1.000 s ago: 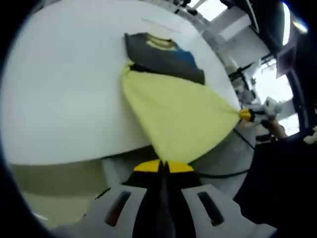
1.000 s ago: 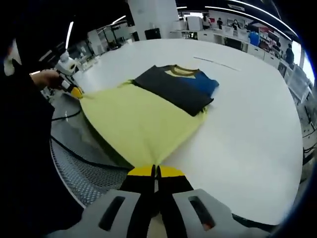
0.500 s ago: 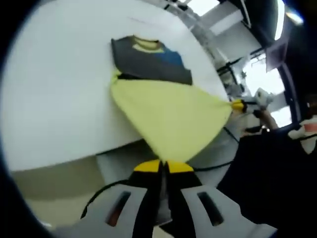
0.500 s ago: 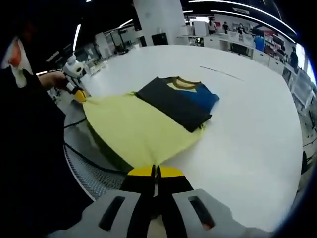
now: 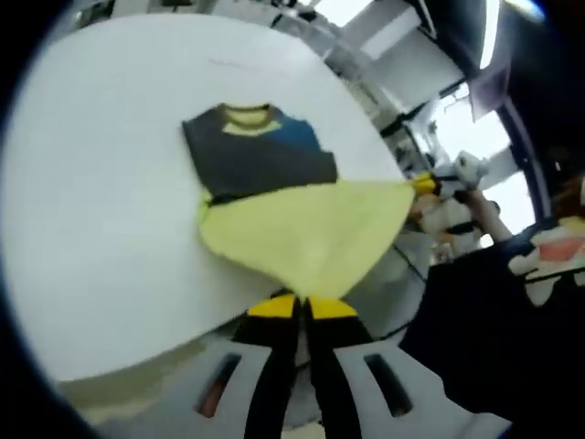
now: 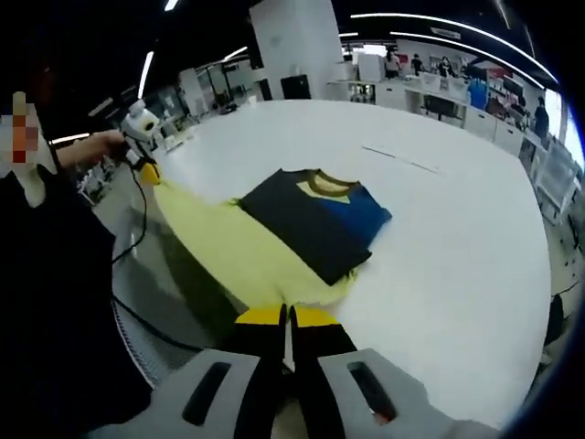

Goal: Fold the garment on the visible template until the final outline fits inside the template.

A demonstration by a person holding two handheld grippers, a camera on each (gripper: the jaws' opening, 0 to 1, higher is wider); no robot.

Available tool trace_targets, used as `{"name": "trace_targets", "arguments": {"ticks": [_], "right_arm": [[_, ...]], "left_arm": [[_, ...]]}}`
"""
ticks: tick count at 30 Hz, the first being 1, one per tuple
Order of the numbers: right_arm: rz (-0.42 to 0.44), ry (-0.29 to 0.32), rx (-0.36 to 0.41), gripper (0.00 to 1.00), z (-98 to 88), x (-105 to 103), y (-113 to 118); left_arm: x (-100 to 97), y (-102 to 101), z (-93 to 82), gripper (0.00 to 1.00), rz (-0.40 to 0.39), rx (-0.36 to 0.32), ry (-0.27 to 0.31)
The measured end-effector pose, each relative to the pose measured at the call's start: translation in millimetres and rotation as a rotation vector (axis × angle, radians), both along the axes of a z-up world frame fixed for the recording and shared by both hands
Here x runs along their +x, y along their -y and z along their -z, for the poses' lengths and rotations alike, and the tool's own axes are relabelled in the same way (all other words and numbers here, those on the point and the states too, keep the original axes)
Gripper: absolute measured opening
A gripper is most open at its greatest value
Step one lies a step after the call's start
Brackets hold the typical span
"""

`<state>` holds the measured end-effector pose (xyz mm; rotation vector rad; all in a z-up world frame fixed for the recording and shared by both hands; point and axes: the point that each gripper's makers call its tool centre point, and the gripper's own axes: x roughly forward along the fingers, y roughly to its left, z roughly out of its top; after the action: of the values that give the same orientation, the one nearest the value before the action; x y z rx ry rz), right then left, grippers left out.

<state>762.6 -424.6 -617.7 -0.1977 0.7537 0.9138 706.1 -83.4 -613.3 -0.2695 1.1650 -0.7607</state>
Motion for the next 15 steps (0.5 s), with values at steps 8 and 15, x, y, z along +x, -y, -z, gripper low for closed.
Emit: {"name": "trace_targets", "arguments": {"ticks": [8, 15], "right_arm": [[-0.039, 0.069, -0.024, 0.02, -13.2, 52, -4], [-0.049, 0.081, -0.038, 0.02, -6.9, 95, -8]], "left_arm": [[54.2, -6, -12.6, 0.00, -0.045, -0.034, 0.065], [97.2, -10, -7.9, 0.00, -0.080, -0.051, 0.071]]}}
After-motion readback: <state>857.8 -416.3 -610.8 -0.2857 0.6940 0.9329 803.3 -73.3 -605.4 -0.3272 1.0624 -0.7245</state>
